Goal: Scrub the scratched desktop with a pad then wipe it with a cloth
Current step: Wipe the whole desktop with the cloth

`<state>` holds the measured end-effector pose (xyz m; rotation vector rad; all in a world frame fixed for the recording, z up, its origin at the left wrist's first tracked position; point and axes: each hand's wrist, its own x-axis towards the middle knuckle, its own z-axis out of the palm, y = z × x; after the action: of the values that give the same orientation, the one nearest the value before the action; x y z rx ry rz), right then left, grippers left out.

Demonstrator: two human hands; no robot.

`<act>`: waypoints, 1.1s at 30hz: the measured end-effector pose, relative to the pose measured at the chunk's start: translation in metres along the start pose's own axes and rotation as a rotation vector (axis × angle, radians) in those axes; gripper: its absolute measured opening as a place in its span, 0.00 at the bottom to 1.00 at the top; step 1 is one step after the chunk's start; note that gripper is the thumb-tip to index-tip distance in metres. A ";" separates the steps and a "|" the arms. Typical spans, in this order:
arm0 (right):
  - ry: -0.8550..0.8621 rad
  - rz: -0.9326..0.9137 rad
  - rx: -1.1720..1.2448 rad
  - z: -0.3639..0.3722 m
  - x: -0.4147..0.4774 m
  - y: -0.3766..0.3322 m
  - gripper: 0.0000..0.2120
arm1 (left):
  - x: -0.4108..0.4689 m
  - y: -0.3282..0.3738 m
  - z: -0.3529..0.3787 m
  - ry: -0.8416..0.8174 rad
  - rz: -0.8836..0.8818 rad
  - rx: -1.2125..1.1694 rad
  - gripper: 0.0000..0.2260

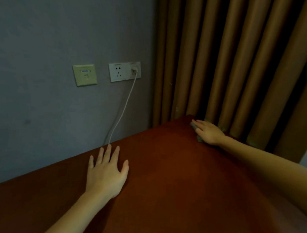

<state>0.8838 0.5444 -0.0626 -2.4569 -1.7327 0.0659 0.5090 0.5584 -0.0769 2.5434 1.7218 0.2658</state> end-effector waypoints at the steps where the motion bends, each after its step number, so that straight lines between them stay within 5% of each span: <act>1: 0.008 0.041 -0.005 0.002 0.015 0.000 0.25 | 0.001 -0.001 0.000 0.005 0.001 0.006 0.28; 7: 0.029 0.166 -0.033 0.008 0.084 -0.043 0.27 | 0.002 -0.004 0.002 0.012 0.005 0.007 0.28; 15: -0.010 -0.516 -0.020 0.024 0.008 -0.179 0.25 | 0.000 -0.002 -0.003 -0.028 -0.008 -0.023 0.28; 19: -0.053 -0.745 0.017 0.024 -0.038 -0.140 0.29 | 0.001 -0.003 -0.002 -0.027 -0.002 -0.030 0.28; 22: -0.028 -0.462 0.062 0.013 -0.009 -0.058 0.35 | 0.003 -0.004 0.002 -0.008 0.008 -0.024 0.28; 27: 0.016 0.027 -0.023 0.011 0.057 -0.021 0.26 | 0.003 -0.004 0.002 0.009 0.004 -0.012 0.28; 29: 0.032 0.022 -0.017 0.015 0.067 -0.057 0.26 | 0.003 -0.003 0.002 0.005 0.005 -0.013 0.28; 33: 0.015 -0.288 0.009 0.023 0.044 -0.160 0.24 | 0.003 -0.004 0.002 0.011 -0.006 -0.031 0.30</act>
<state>0.7461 0.6404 -0.0621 -2.1687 -2.0536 0.0257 0.5070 0.5626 -0.0788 2.5195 1.7156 0.3042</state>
